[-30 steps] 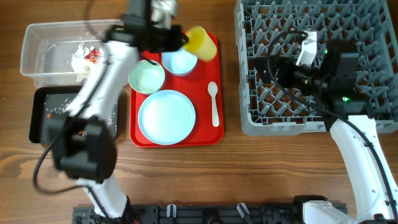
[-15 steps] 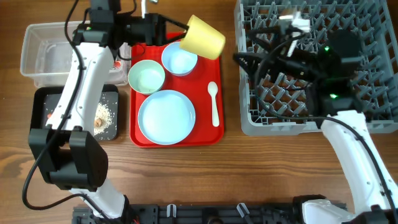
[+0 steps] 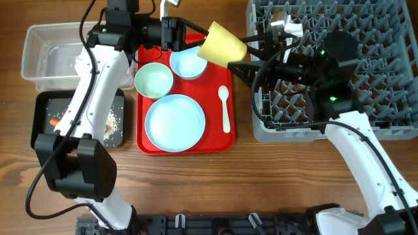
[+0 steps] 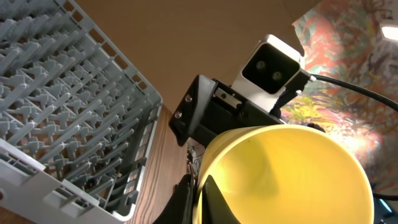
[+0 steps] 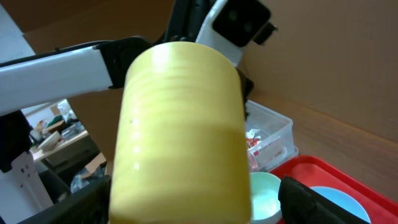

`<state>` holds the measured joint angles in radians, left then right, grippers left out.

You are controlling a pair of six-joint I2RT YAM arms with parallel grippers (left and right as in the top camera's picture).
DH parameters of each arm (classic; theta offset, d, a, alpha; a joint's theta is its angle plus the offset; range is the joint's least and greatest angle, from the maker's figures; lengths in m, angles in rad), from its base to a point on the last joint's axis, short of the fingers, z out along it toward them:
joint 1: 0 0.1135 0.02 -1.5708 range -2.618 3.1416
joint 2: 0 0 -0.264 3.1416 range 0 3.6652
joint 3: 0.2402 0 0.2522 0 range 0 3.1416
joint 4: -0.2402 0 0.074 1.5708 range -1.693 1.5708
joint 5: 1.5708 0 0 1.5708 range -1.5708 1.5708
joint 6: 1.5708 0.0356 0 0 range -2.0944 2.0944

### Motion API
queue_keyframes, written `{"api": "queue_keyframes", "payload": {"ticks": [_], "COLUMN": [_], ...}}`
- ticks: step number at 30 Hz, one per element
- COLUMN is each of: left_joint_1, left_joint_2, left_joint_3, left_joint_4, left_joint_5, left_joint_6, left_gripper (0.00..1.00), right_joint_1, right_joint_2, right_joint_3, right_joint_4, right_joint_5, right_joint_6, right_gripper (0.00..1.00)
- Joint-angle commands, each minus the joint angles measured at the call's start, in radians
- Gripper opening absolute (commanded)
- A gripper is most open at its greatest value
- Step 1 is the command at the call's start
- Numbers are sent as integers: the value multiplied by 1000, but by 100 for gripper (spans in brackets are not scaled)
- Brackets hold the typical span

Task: Sort waste into correct bins and load items into the dishwasher rack
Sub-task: 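Pass the yellow cup from the left gripper to the right gripper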

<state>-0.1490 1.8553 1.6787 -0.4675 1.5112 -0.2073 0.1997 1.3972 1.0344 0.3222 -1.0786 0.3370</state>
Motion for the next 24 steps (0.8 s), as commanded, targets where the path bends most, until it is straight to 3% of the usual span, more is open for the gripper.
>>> {"api": "queue_keyframes", "payload": {"ticks": [1, 8, 12, 19, 24], "left_joint_1": [-6, -19, -26, -26, -14], "left_joint_2": [0, 0, 0, 0, 0], "left_joint_3": [10, 10, 10, 10, 10], "left_joint_4": [13, 12, 11, 3, 0], "left_joint_5": [25, 18, 6, -14, -21], "left_joint_6": [-10, -10, -10, -10, -10], "left_gripper": [4, 4, 5, 20, 21], "right_joint_1": [22, 33, 32, -16, -77], "right_joint_2": [11, 11, 11, 11, 10], "right_joint_3": [0, 0, 0, 0, 0], "right_joint_4": [9, 14, 60, 80, 56], "right_joint_5": [-3, 9, 8, 5, -4], "right_joint_6": [5, 5, 3, 6, 4], "right_gripper": [82, 65, 64, 63, 63]}}
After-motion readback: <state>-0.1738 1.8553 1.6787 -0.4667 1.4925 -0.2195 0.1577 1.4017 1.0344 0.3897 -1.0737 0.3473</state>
